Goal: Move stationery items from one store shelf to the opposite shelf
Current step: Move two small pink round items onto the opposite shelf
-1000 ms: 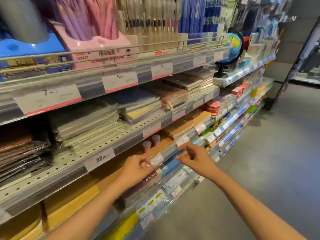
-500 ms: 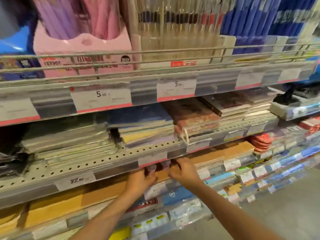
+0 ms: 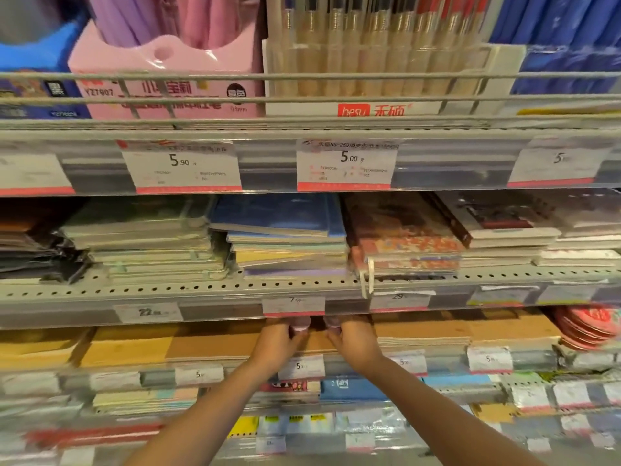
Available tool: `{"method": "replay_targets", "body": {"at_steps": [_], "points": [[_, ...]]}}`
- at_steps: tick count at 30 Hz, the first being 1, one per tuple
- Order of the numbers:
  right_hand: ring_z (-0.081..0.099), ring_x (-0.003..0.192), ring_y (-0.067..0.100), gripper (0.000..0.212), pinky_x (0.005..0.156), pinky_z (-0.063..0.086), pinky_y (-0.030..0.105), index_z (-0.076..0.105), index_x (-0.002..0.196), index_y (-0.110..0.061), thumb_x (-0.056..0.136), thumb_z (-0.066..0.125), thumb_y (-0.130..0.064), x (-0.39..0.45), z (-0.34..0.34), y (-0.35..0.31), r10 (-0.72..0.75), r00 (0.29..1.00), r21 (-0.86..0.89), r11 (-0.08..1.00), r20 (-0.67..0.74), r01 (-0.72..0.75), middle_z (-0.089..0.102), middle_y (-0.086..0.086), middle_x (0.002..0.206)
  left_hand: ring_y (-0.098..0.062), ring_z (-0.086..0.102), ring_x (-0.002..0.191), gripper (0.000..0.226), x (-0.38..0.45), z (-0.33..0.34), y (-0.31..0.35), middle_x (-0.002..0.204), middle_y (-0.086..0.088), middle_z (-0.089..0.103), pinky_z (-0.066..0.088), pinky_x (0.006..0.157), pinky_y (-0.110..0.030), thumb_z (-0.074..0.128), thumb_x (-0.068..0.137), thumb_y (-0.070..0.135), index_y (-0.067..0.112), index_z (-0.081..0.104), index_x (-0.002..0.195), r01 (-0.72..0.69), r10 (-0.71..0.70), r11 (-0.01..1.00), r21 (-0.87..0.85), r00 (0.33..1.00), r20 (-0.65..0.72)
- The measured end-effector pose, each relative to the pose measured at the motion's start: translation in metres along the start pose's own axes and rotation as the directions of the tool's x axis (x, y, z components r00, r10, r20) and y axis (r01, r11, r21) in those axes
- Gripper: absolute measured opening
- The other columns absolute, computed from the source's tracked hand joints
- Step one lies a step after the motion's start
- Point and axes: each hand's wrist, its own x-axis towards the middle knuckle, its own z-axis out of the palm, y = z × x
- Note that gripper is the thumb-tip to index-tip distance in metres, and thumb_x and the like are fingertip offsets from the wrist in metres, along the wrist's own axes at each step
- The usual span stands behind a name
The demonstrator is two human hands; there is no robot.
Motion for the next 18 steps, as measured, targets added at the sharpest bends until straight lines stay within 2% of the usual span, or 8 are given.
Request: {"method": "replay_targets", "body": {"at_steps": [2, 3, 5, 7, 9, 12, 15, 18], "points": [[0.055, 0.078, 0.013, 0.021, 0.068, 0.035, 0.02, 0.06, 0.109, -0.014, 0.09, 0.054, -0.023, 0.0, -0.001, 0.001, -0.02, 1.0, 0.006, 1.0, -0.007, 0.02, 0.067, 0.004, 0.102, -0.028, 0.064, 0.092, 0.023, -0.005, -0.002, 0.003, 0.099, -0.014, 0.069, 0.053, 0.082, -0.041, 0.062, 0.084, 0.019, 0.012, 0.061, 0.106, 0.015, -0.015, 1.0, -0.008, 1.0, -0.027], [0.053, 0.072, 0.01, 0.021, 0.064, 0.034, 0.018, 0.061, 0.108, -0.014, 0.091, 0.053, -0.024, -0.001, -0.002, 0.0, -0.032, 0.999, 0.011, 0.999, -0.012, 0.033, 0.068, 0.002, 0.095, -0.025, 0.064, 0.09, 0.021, -0.009, -0.005, 0.004, 0.097, -0.012, 0.069, 0.053, 0.082, -0.038, 0.063, 0.084, 0.017, 0.013, 0.061, 0.104, 0.017, -0.018, 0.999, -0.035, 0.999, -0.05], [0.045, 0.054, 0.003, 0.018, 0.048, 0.03, 0.013, 0.062, 0.102, -0.014, 0.091, 0.053, -0.025, -0.003, -0.004, -0.003, -0.057, 0.998, 0.043, 0.997, -0.013, 0.057, 0.059, -0.006, 0.068, -0.005, 0.06, 0.083, 0.019, -0.02, -0.013, 0.001, 0.09, 0.005, 0.065, 0.047, 0.076, -0.014, 0.064, 0.082, 0.013, 0.022, 0.059, 0.098, -0.017, 0.008, 0.996, -0.083, 0.995, -0.103], [0.042, 0.048, 0.003, 0.014, 0.044, 0.033, 0.01, 0.062, 0.095, -0.014, 0.089, 0.055, -0.025, -0.007, -0.004, -0.008, -0.089, 0.996, 0.087, 0.992, 0.001, 0.088, 0.05, -0.007, 0.058, 0.004, 0.055, 0.08, 0.023, -0.033, -0.024, -0.006, 0.086, 0.017, 0.059, 0.041, 0.069, -0.003, 0.067, 0.079, 0.014, 0.027, 0.056, 0.095, -0.052, 0.039, 0.995, -0.086, 0.988, -0.146], [0.052, 0.057, 0.006, 0.016, 0.055, 0.042, 0.013, 0.063, 0.091, -0.013, 0.086, 0.058, -0.027, -0.011, -0.004, -0.018, -0.151, 0.987, 0.114, 0.983, 0.046, 0.145, 0.062, -0.001, 0.068, -0.002, 0.058, 0.089, 0.03, -0.048, -0.036, -0.017, 0.094, 0.013, 0.061, 0.042, 0.07, -0.004, 0.069, 0.077, 0.017, 0.026, 0.054, 0.101, -0.048, 0.025, 0.988, -0.144, 0.987, -0.156], [0.063, 0.084, 0.014, 0.024, 0.076, 0.052, 0.031, 0.061, 0.101, -0.017, 0.082, 0.063, -0.032, -0.016, 0.002, -0.04, -0.26, 0.96, 0.152, 0.958, 0.107, 0.242, 0.068, -0.001, 0.094, -0.008, 0.06, 0.09, 0.042, -0.074, -0.057, -0.031, 0.097, 0.008, 0.06, 0.045, 0.07, -0.009, 0.07, 0.076, 0.02, 0.026, 0.048, 0.111, -0.038, 0.008, 0.984, -0.176, 0.986, -0.166], [0.059, 0.096, 0.013, 0.039, 0.083, 0.048, 0.028, 0.054, 0.117, -0.024, 0.08, 0.067, -0.028, -0.022, 0.011, -0.072, -0.358, 0.92, 0.21, 0.923, 0.158, 0.323, 0.064, -0.004, 0.108, -0.006, 0.058, 0.086, 0.045, -0.1, -0.083, -0.044, 0.091, 0.012, 0.056, 0.044, 0.072, -0.013, 0.073, 0.074, 0.024, 0.032, 0.046, 0.109, -0.025, -0.009, 0.989, -0.143, 0.973, -0.23], [0.058, 0.1, 0.012, 0.047, 0.085, 0.048, 0.031, 0.049, 0.119, -0.033, 0.077, 0.07, -0.028, -0.028, 0.023, -0.106, -0.443, 0.879, 0.259, 0.882, 0.175, 0.393, 0.061, -0.009, 0.112, -0.006, 0.058, 0.083, 0.047, -0.124, -0.112, -0.063, 0.09, 0.013, 0.057, 0.049, 0.073, -0.022, 0.075, 0.069, 0.028, 0.045, 0.045, 0.101, 0.002, -0.038, 0.992, -0.127, 0.959, -0.282]]}}
